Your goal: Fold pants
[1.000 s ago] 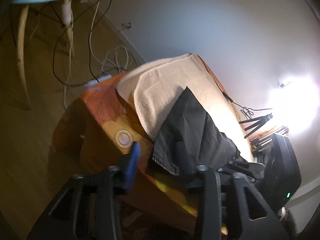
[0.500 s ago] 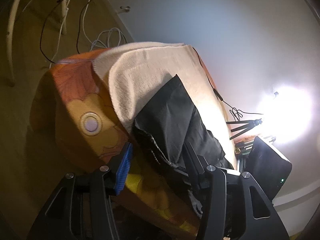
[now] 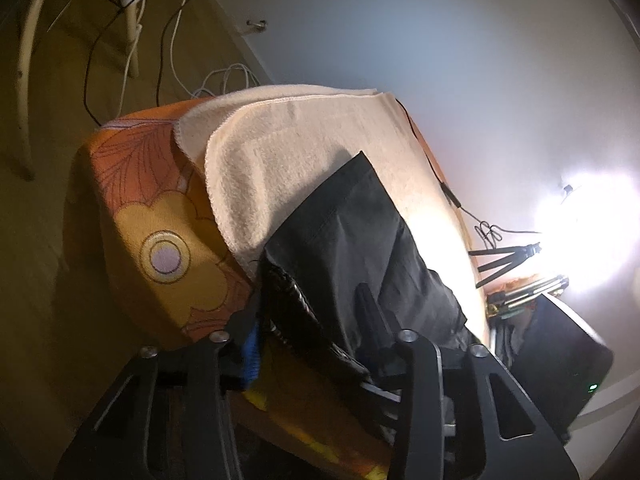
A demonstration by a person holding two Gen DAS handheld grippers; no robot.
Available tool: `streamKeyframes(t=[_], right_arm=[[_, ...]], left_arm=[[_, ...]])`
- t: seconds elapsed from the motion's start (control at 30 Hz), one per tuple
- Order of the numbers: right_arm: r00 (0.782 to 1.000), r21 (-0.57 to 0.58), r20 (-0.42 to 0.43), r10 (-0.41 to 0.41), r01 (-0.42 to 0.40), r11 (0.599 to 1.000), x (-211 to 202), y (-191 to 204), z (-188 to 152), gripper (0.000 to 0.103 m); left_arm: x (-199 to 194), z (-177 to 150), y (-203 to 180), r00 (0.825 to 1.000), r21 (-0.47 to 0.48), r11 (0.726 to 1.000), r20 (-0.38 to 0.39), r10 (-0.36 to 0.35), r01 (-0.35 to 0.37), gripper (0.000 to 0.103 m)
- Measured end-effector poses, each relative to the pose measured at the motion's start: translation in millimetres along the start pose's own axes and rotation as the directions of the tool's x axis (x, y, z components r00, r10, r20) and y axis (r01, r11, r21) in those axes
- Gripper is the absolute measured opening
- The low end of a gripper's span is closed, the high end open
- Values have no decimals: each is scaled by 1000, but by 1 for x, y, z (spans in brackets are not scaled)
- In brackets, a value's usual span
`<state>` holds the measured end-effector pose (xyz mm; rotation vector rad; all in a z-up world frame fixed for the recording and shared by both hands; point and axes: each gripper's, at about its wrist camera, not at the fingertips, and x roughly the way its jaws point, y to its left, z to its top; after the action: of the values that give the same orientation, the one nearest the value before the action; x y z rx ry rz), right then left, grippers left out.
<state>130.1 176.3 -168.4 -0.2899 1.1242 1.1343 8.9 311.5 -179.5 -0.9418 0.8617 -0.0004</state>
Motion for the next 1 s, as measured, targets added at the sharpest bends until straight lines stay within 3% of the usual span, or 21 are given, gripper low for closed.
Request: streamKeyframes(t=[0.2, 0.4, 0.5, 0.67, 0.8, 0.9, 0.93, 1.0], right_arm=[[999, 40, 46, -17, 15, 999, -36, -11, -2, 48], [992, 220, 123, -29, 1, 975, -76, -50, 9, 57], [991, 280, 131, -25, -13, 960, -83, -61, 24, 68], [992, 331, 117, -38, -3, 944, -69, -63, 60, 72], [997, 344, 64, -33, 9, 939, -40, -64, 84, 72], [997, 339, 12, -74, 65, 939, -20, -65, 94, 69], [996, 333, -7, -89, 86, 939, -15, -66, 96, 66], [992, 338, -46, -114, 123, 933, -5, -71, 96, 44]], left_arm=[[-8, -2, -6, 998, 91, 995, 43, 44, -48, 12], [-21, -13, -39, 995, 250, 967, 97, 18, -42, 11], [-15, -23, -52, 998, 296, 955, 67, 4, -23, 11], [-6, -40, -73, 1000, 391, 920, 30, 9, -20, 11], [1, -47, -79, 1000, 422, 906, 3, 7, -7, 11], [3, -50, -79, 1000, 436, 900, -11, 8, -3, 11], [3, -51, -79, 1000, 443, 897, -11, 13, -6, 11], [4, -51, -78, 1000, 450, 893, -10, 19, -13, 11]])
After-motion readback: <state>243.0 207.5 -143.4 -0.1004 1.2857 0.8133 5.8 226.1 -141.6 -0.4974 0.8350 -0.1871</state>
